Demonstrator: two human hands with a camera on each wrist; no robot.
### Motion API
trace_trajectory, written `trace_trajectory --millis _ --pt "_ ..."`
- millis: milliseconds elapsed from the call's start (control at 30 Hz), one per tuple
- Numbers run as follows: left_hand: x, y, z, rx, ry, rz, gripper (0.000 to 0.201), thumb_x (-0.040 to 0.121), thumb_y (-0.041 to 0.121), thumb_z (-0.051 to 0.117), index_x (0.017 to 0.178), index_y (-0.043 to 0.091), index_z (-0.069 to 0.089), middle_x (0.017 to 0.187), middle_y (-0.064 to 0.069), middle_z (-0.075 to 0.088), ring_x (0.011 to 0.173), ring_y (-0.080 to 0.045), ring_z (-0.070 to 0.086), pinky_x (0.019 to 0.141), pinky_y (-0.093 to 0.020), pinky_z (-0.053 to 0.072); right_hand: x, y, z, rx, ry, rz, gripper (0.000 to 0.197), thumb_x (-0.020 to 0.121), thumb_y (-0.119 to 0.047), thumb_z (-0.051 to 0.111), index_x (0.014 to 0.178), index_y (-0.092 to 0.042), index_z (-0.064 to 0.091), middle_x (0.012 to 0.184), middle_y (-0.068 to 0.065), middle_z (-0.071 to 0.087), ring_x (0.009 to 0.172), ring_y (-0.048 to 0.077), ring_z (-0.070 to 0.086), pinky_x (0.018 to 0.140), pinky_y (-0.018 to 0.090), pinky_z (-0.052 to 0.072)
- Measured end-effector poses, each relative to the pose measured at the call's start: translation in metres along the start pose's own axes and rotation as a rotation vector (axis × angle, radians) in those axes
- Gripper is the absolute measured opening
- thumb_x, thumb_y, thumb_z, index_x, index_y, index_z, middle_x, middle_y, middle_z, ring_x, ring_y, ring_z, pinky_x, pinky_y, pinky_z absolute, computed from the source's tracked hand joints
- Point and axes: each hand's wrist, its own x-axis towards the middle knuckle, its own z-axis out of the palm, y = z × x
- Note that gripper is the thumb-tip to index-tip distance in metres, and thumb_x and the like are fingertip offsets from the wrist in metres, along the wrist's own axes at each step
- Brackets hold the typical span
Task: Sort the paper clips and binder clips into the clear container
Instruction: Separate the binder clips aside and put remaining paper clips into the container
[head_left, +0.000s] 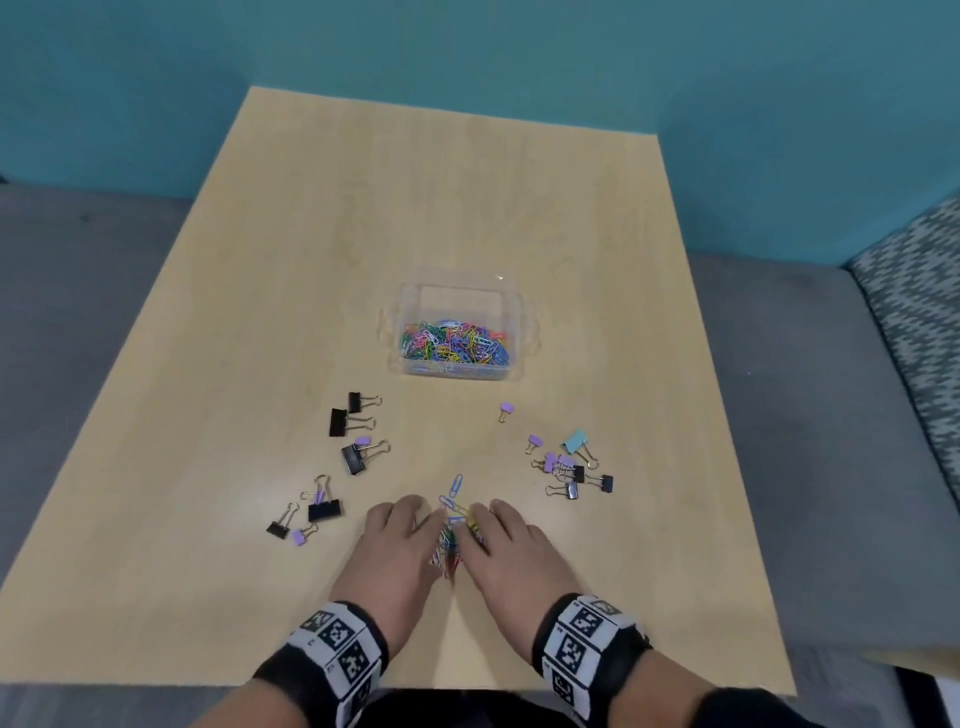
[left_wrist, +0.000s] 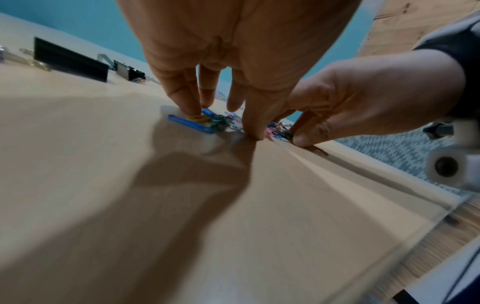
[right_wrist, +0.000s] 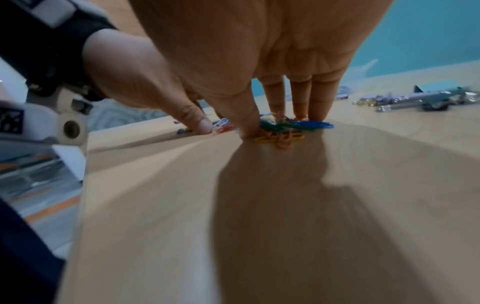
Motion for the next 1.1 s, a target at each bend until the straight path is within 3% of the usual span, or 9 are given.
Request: trace_trajectory --millis 233,367,467,600,700,800,900,1000,1100 --pt "0.007 0.010 0.002 0.064 -0.049 -0.026 0.036 0.062 0.009 0.072 0.088 0.025 0.053 0.091 0.002 0.042 0.075 -0.021 0.037 0.058 -0.034 0.047 0.005 0.014 -0.003 -0.080 0.015 -0.104 0.032 0.069 -0.009 0.031 0.091 -0.012 0.054 0.088 0.009 0.055 0.078 0.030 0.053 0.058 0.037 0.048" --pt "0.013 0.009 -0.004 0.108 -0.084 0.020 0.041 0.053 0.003 0.070 0.076 0.024 0.042 0.079 0.002 0.040 0.064 -0.020 0.039 0.047 -0.029 0.032 0.013 0.017 -0.007 -0.104 0.014 -0.121 0.026 0.064 -0.009 0.038 0.083 -0.014 0.054 0.082 0.007 0.054 0.072 0.027 0.051 0.052 0.035 0.044" --pt "0.016 0.005 -0.009 0.130 -0.097 0.061 0.048 0.045 0.002 0.072 0.072 0.024 0.040 0.073 0.003 0.041 0.057 -0.015 0.033 0.050 -0.026 0.021 0.016 0.018 -0.013 -0.038 -0.032 -0.080 0.031 0.066 -0.010 0.028 0.079 -0.015 0.056 0.077 0.005 0.054 0.068 0.025 0.052 0.048 0.031 0.040" --pt "0.021 0.005 -0.017 0.110 -0.160 0.068 0.052 0.038 0.004 0.076 0.069 0.025 0.039 0.067 0.005 0.041 0.050 -0.014 0.037 0.048 -0.023 0.017 0.021 0.018 -0.019 0.069 -0.165 -0.066 0.037 0.062 0.006 0.043 0.093 -0.010 0.054 0.092 0.012 0.053 0.082 0.031 0.051 0.055 0.036 0.036" --pt "0.026 0.002 -0.020 0.069 -0.179 0.053 0.051 0.036 0.003 0.077 0.066 0.024 0.042 0.064 0.006 0.038 0.045 -0.013 0.032 0.045 -0.023 0.016 0.025 0.020 -0.022 0.135 -0.198 -0.028 0.043 0.070 0.011 0.047 0.107 -0.009 0.049 0.107 0.012 0.045 0.093 0.031 0.044 0.066 0.036 0.032" --pt "0.029 0.002 -0.022 -0.066 -0.203 -0.050 0.031 0.060 0.003 0.072 0.069 0.020 0.048 0.070 0.006 0.036 0.049 -0.016 0.037 0.043 -0.027 0.029 0.029 0.022 -0.021 0.232 -0.177 0.053 0.033 0.076 0.009 0.047 0.098 -0.015 0.047 0.098 0.004 0.043 0.083 0.025 0.045 0.065 0.030 0.029" --pt "0.034 -0.002 -0.028 -0.204 -0.218 -0.163 0.009 0.086 0.013 0.052 0.083 0.020 0.057 0.083 0.007 0.046 0.072 -0.017 0.050 0.062 -0.026 0.035 0.032 0.027 -0.023 0.332 -0.195 0.169 0.014 0.088 -0.003 0.046 0.085 -0.016 0.045 0.088 -0.001 0.043 0.074 0.022 0.046 0.061 0.030 0.032" --pt "0.039 -0.008 -0.042 -0.319 -0.214 -0.195 0.015 0.084 0.018 0.056 0.074 0.029 0.055 0.081 0.010 0.049 0.073 -0.010 0.051 0.062 -0.022 0.032 0.034 0.031 -0.035 0.449 -0.194 0.241 0.012 0.095 -0.017 0.045 0.086 -0.016 0.051 0.088 0.000 0.049 0.075 0.021 0.050 0.067 0.033 0.042" --pt "0.053 -0.015 -0.064 -0.406 -0.195 -0.222 0.020 0.081 0.016 0.061 0.067 0.030 0.054 0.076 0.009 0.053 0.067 -0.008 0.053 0.061 -0.023 0.038 0.041 0.034 -0.055 0.527 -0.119 0.258 0.015 0.094 -0.020 0.048 0.080 -0.019 0.053 0.085 -0.002 0.052 0.075 0.019 0.052 0.069 0.034 0.044"
